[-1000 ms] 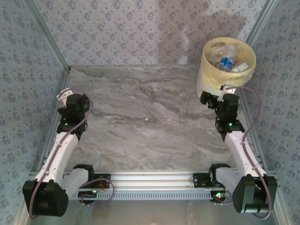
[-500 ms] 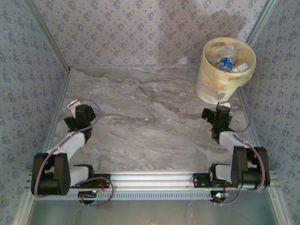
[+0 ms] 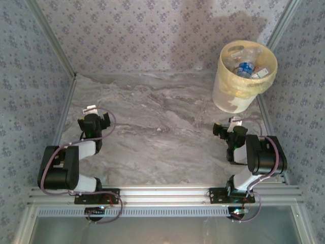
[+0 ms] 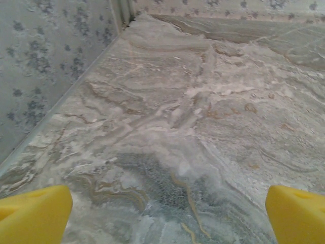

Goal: Put the plastic bottles in the bin

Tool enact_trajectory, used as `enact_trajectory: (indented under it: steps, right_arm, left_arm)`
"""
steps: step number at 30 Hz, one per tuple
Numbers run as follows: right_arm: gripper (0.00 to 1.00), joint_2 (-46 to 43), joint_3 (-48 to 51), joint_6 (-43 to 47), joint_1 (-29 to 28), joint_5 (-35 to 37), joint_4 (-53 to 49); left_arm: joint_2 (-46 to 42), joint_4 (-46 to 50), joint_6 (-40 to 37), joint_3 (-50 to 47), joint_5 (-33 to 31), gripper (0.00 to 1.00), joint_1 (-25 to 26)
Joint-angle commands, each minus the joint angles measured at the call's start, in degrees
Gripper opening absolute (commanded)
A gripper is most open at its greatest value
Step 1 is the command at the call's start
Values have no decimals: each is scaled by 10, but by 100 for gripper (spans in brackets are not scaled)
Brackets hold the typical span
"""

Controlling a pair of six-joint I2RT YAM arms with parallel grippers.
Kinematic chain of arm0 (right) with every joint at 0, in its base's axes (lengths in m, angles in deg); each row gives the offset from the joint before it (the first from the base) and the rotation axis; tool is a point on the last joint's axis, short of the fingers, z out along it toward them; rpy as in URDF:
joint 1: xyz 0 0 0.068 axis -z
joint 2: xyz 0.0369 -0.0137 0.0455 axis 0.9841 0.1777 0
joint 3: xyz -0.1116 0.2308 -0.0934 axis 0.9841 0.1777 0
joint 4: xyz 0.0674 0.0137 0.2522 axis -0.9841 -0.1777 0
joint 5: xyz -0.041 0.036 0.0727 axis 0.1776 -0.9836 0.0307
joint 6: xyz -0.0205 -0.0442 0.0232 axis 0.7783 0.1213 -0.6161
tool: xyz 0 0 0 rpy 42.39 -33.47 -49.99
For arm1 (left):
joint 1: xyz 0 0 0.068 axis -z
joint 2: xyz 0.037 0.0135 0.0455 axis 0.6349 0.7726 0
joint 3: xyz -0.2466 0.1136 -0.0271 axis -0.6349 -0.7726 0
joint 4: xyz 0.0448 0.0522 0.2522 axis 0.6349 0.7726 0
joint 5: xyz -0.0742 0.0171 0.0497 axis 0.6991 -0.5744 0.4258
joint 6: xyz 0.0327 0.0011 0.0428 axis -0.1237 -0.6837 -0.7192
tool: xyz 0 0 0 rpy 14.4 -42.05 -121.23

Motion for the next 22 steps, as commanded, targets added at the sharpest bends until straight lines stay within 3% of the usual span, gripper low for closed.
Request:
enact_trajectory:
  steps: [1, 3, 4, 10, 22]
  right_arm:
    - [100, -19, -39, -6, 1, 43, 10]
    - [100, -19, -88, 14, -15, 54, -80]
    - [100, -20, -98, 23, -28, 74, -102]
    - [100, -17, -94, 40, -46, 105, -92]
    - [100, -17, -96, 39, -44, 95, -97]
  left_arm:
    - [40, -104, -30, -23, 52, 98, -3]
    - [69, -133, -34, -18, 51, 98, 0]
    - [58, -85, -24, -6, 48, 98, -2]
    - [56, -89, -1, -8, 1, 98, -8]
    - [58, -95, -1, -10, 4, 98, -9]
